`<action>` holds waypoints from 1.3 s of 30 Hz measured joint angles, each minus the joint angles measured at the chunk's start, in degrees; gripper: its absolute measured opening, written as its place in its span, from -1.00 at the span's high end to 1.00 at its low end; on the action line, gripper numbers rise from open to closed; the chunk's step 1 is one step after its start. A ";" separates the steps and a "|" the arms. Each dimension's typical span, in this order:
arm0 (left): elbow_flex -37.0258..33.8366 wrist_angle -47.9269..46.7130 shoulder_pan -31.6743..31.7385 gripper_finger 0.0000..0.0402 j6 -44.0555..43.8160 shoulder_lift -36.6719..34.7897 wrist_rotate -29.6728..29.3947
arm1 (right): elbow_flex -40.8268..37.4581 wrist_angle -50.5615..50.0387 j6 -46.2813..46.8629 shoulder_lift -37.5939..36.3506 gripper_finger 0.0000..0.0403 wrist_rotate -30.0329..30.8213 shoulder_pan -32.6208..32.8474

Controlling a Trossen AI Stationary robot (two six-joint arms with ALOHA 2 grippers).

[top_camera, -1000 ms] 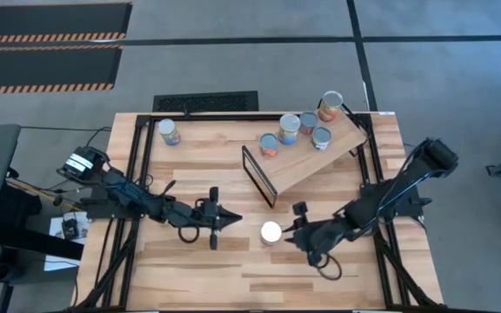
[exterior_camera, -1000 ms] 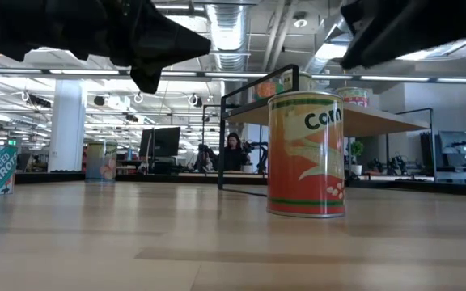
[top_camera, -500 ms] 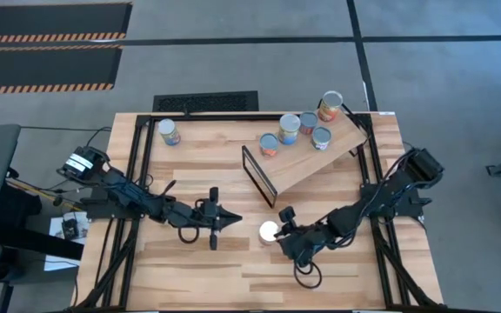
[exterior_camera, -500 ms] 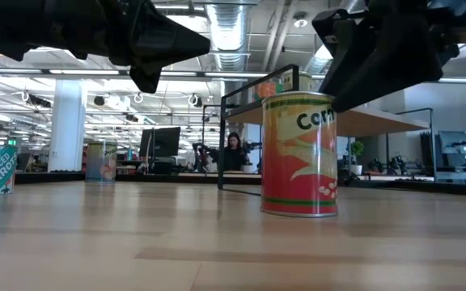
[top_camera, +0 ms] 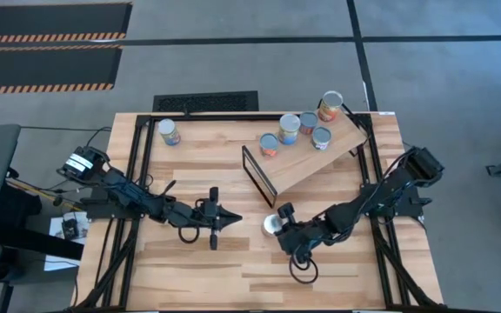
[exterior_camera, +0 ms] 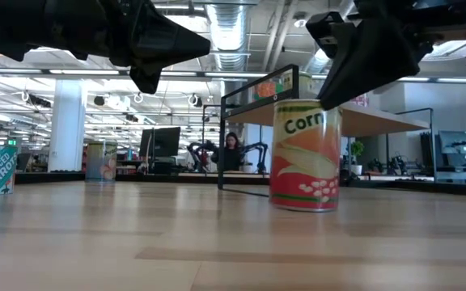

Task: Pick and place cans onto a shelf
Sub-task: Put the canned corn on the shelf aligned with the other canned corn

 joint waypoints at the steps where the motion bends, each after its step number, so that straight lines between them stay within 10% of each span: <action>1: 0.00 0.00 0.00 1.00 0.00 0.00 0.01 | 0.59 -1.30 0.01 -0.09 0.92 -0.13 0.00; 22: 0.07 0.13 -0.02 1.00 -0.34 0.07 0.05 | 14.35 -55.00 33.50 -27.36 0.98 13.76 3.98; 29: 0.07 0.15 -0.02 1.00 -0.31 0.07 0.03 | 14.33 -66.20 37.46 -37.84 0.98 16.82 -8.39; 39: 0.07 0.13 0.02 1.00 -0.28 0.07 0.01 | 14.33 -60.77 16.54 -42.01 0.98 12.54 -37.46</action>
